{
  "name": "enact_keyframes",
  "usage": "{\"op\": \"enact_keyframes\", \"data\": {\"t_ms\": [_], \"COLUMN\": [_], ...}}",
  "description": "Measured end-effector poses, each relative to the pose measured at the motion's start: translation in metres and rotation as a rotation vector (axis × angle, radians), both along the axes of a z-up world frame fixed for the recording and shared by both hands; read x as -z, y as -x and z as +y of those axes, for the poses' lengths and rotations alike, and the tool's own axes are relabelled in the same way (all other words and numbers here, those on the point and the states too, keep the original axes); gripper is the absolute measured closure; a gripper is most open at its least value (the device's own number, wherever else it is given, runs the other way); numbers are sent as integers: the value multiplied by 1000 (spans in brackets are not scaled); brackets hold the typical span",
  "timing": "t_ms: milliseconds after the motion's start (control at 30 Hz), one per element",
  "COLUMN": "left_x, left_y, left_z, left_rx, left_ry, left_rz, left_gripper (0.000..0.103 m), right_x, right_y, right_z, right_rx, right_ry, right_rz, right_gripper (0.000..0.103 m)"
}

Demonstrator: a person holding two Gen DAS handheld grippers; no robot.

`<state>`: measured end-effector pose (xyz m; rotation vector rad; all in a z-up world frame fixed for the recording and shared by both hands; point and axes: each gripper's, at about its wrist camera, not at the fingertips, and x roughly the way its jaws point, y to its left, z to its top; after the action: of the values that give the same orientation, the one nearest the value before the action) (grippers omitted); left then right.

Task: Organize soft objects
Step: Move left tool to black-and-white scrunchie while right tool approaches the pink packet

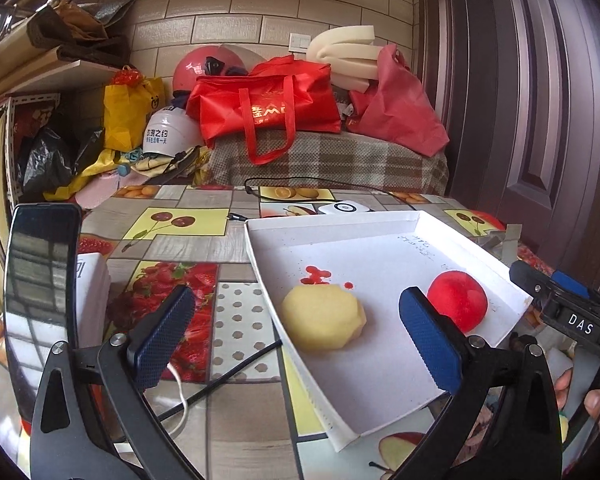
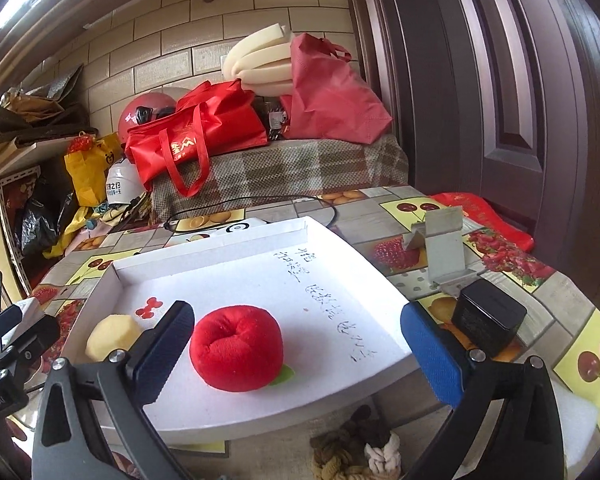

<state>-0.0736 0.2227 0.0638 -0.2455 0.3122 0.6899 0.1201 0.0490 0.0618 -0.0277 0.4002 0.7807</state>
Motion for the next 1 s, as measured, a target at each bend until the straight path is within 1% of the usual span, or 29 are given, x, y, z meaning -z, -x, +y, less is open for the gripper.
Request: {"op": "enact_keyframes", "data": {"t_ms": [167,267,333,400,500,567,600,667,733,800,900,1000], "left_x": [-9,-18,-18,-14,-7,-3,-1,3,10,19,33,37], "left_y": [35,55,68,81,100,113,119,130,138,142,141,139], "left_z": [-2,-4,-5,-9,-25,-40,-48,-66,-86,-105,-127,-141], "left_rx": [2,1,22,72,174,259,308,404,499,579,643,703], "left_ry": [20,17,33,57,56,55,54,35,13,5,0,-3], "left_rz": [-87,-103,-76,-27,70,136,166,225,291,362,455,483], "left_gripper": [0,0,0,0,0,0,0,0,0,0,0,0], "right_x": [1,2,3,6,10,13,15,15,13,10,8,9], "right_y": [8,16,19,21,20,20,20,26,40,62,101,140], "right_z": [-19,-29,-36,-46,-62,-73,-80,-95,-103,-104,-99,-87], "right_rx": [-5,-21,-32,-45,-76,-118,-156,-275,-420,-572,-766,-917], "right_ry": [-6,2,14,25,42,39,23,-30,-51,-13,74,172], "right_rz": [16,17,28,45,93,135,161,195,184,150,81,4], "right_gripper": [0,0,0,0,0,0,0,0,0,0,0,0]}}
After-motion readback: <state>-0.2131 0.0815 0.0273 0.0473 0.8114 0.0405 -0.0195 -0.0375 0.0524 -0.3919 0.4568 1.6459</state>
